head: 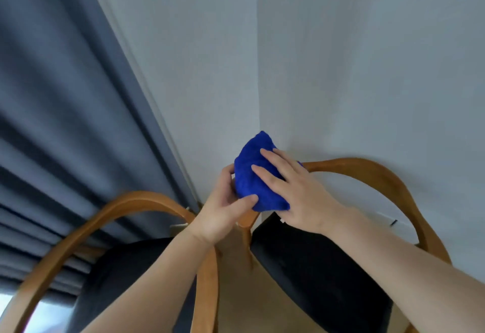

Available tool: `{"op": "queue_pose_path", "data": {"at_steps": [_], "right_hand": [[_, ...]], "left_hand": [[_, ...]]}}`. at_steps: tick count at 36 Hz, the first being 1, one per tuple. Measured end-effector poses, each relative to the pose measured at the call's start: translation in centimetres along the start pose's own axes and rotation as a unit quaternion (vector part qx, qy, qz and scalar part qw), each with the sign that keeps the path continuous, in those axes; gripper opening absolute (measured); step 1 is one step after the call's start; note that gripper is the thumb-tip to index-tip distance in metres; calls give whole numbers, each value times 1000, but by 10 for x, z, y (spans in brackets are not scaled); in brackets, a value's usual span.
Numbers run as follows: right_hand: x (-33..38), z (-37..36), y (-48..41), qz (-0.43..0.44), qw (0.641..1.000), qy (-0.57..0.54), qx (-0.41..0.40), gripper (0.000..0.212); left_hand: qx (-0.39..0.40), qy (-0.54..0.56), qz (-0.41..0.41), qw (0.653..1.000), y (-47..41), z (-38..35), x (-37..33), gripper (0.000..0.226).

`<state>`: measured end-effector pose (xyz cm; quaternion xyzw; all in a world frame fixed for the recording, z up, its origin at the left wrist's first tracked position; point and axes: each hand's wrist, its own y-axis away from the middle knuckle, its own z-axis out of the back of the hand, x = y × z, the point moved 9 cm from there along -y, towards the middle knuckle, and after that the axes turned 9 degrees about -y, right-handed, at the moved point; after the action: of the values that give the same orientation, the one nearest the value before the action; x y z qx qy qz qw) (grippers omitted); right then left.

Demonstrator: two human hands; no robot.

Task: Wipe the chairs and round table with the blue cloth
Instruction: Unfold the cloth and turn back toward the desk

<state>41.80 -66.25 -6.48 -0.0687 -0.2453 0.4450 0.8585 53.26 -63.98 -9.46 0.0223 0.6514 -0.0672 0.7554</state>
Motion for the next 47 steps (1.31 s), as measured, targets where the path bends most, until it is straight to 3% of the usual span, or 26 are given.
{"op": "queue_pose_path", "data": {"at_steps": [11, 14, 19, 24, 28, 35, 39, 42, 47], "right_hand": [[110, 12, -33, 198, 977, -34, 63, 93], [144, 16, -24, 261, 954, -100, 106, 101], [195, 37, -13, 313, 906, -254, 126, 72], [259, 33, -9, 339, 888, -276, 140, 78], [341, 14, 19, 362, 817, -342, 292, 73], [490, 4, 91, 442, 758, -349, 328, 26], [579, 3, 157, 501, 710, -356, 344, 36], [643, 0, 210, 535, 670, -348, 378, 26], [731, 3, 295, 576, 601, -368, 414, 31]], "left_hand": [[-232, -97, -32, 967, 101, 58, -86, 53], [-298, -112, -31, 947, 143, 68, -91, 53], [-412, -167, -15, 896, 231, 70, -96, 50], [-473, -221, 25, 852, 323, 42, -123, 57], [-515, -262, 68, 814, 401, 15, -150, 53], [-599, -309, 152, 723, 561, -37, -179, 49], [-646, -271, 187, 688, 656, -69, -184, 60], [-670, -242, 218, 667, 726, -98, -185, 61], [-722, -198, 255, 611, 836, -150, -185, 47]]}}
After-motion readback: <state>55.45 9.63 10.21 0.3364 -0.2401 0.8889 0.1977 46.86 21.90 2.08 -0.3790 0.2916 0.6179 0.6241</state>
